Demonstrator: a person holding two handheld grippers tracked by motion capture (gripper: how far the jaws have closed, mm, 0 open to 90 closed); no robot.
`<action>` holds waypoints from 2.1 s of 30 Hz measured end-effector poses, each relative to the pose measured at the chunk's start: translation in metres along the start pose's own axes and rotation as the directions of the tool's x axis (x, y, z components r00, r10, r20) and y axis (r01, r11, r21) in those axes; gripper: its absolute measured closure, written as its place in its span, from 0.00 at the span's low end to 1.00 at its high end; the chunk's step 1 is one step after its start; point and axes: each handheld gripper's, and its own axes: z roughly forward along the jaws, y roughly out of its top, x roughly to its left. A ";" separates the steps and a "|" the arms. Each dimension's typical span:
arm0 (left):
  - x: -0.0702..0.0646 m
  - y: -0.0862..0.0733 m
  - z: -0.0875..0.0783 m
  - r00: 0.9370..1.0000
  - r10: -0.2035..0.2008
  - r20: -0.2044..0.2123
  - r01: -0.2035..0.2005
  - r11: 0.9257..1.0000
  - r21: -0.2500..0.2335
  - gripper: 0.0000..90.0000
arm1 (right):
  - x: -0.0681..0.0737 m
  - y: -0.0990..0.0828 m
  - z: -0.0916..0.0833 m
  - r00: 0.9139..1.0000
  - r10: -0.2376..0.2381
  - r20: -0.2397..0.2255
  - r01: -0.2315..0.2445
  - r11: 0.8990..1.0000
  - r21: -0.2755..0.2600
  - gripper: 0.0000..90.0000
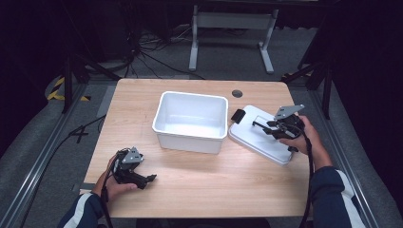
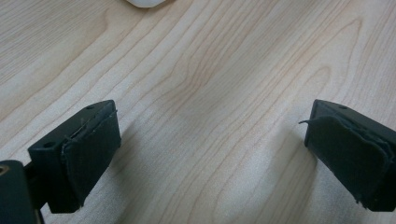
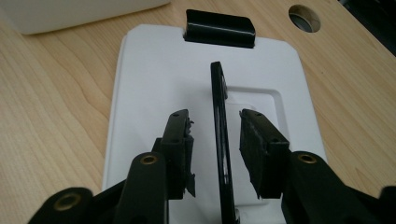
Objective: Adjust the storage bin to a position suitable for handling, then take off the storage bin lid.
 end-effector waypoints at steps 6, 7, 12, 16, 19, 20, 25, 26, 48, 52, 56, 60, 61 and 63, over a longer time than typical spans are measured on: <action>0.000 0.000 0.000 1.000 0.000 0.002 0.000 1.000 0.001 0.04 | 0.007 0.003 -0.009 1.000 0.001 -0.001 -0.001 0.999 -0.041 0.65; 0.000 0.000 0.000 1.000 0.000 0.002 0.000 1.000 0.001 0.04 | 0.008 0.004 -0.012 1.000 0.003 0.000 -0.003 0.999 -0.052 0.65; 0.000 0.000 0.000 1.000 0.008 -0.003 -0.008 1.000 0.000 0.04 | 0.017 0.003 -0.020 1.000 -0.003 0.001 0.003 0.998 -0.061 0.60; -0.001 -0.001 -0.001 1.000 -0.001 -0.004 0.001 1.000 0.003 0.05 | 0.020 0.001 -0.028 1.000 0.011 0.014 -0.009 0.996 -0.088 0.56; -0.001 -0.001 -0.002 1.000 -0.002 -0.003 0.002 1.000 0.003 0.05 | 0.021 -0.002 -0.032 0.999 0.031 0.023 -0.029 0.994 -0.102 0.53; -0.001 -0.001 -0.002 1.000 -0.002 -0.003 0.002 1.000 0.003 0.05 | 0.021 -0.003 -0.033 0.999 0.031 0.030 -0.028 0.994 -0.103 0.53; 0.000 -0.001 -0.002 1.000 0.000 -0.002 0.000 1.000 0.006 0.05 | 0.026 -0.010 -0.039 0.998 0.039 0.046 -0.034 0.993 -0.110 0.51; 0.000 -0.001 -0.001 1.000 0.002 -0.002 -0.002 1.000 0.004 0.05 | 0.027 -0.011 -0.042 0.998 0.040 0.047 -0.034 0.993 -0.114 0.50; 0.003 0.002 0.001 1.000 0.019 0.017 -0.019 1.000 0.017 0.03 | 0.057 -0.037 -0.063 0.998 0.022 0.059 -0.013 0.991 -0.135 0.46; 0.002 0.002 0.001 1.000 0.017 0.014 -0.018 1.000 0.010 0.03 | 0.062 -0.048 -0.064 0.998 0.022 0.057 -0.014 0.991 -0.133 0.45; 0.003 0.002 0.001 1.000 0.019 0.017 -0.019 1.000 0.016 0.03 | 0.066 -0.056 -0.066 0.998 0.027 0.053 -0.020 0.991 -0.129 0.44; 0.002 0.002 0.001 1.000 0.018 0.014 -0.018 1.000 0.011 0.03 | 0.069 -0.067 -0.069 0.998 0.030 0.050 -0.023 0.992 -0.126 0.43; 0.003 0.002 0.001 1.000 0.019 0.017 -0.019 1.000 0.016 0.03 | 0.069 -0.070 -0.070 0.998 0.034 0.049 -0.028 0.992 -0.120 0.43; 0.003 0.002 0.001 1.000 0.019 0.017 -0.020 1.000 0.017 0.03 | 0.069 -0.076 -0.071 0.998 0.040 0.049 -0.033 0.992 -0.126 0.41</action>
